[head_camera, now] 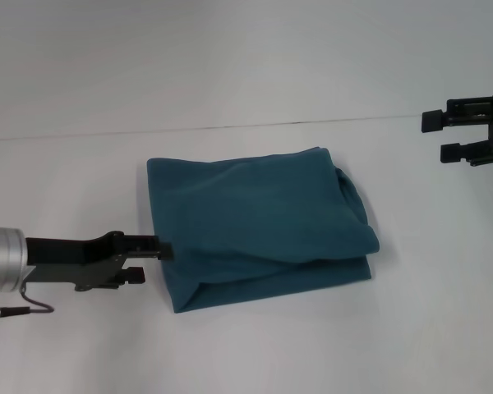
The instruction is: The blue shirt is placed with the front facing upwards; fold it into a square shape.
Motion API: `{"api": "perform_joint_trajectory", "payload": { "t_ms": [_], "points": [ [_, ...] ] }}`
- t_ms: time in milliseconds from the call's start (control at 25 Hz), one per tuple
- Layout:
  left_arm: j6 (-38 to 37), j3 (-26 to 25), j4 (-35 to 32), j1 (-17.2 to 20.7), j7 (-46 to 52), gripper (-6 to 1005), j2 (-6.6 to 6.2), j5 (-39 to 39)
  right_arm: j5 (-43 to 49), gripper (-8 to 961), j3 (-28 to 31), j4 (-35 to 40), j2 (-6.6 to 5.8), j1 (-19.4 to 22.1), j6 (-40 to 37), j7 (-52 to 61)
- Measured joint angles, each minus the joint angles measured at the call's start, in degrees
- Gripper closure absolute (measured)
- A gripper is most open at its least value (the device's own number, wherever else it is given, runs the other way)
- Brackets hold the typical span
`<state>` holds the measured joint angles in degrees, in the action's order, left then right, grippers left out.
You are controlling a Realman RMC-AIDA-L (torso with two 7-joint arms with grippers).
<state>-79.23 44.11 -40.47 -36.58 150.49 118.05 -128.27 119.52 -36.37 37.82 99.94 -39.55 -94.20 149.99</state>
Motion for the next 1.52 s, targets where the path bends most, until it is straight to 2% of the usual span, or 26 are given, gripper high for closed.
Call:
{"api": "perform_joint_trajectory", "payload": {
  "t_ms": [440,680,960,1120,1400,1520],
  "points": [
    [9.4,1.1,5.5,-3.8,0.1,246,0.65,-0.9,0.1,68,0.1,0.0,0.01,-0.4,0.0,0.1],
    [12.5,4.3,6.8,-4.6,0.9,247,0.73,-0.9,0.1,69,0.3,0.0,-0.01,-0.4,0.1,0.1],
    [13.8,5.6,7.6,-6.6,0.8,247,1.98,-0.9,0.0,69,0.5,0.1,-0.01,-0.4,0.2,0.1],
    [14.9,7.7,8.7,-8.1,1.3,291,2.03,-1.0,-0.2,68,0.7,0.1,-0.01,-0.4,0.3,0.1],
    [15.2,7.8,8.5,-8.3,1.3,368,2.17,-0.8,-0.3,69,0.8,0.1,-0.01,-0.4,0.3,0.1],
    [15.3,7.9,8.4,-8.5,1.4,589,2.38,-0.9,-0.3,69,0.8,0.1,0.05,-0.4,0.3,0.1]
  ]
}}
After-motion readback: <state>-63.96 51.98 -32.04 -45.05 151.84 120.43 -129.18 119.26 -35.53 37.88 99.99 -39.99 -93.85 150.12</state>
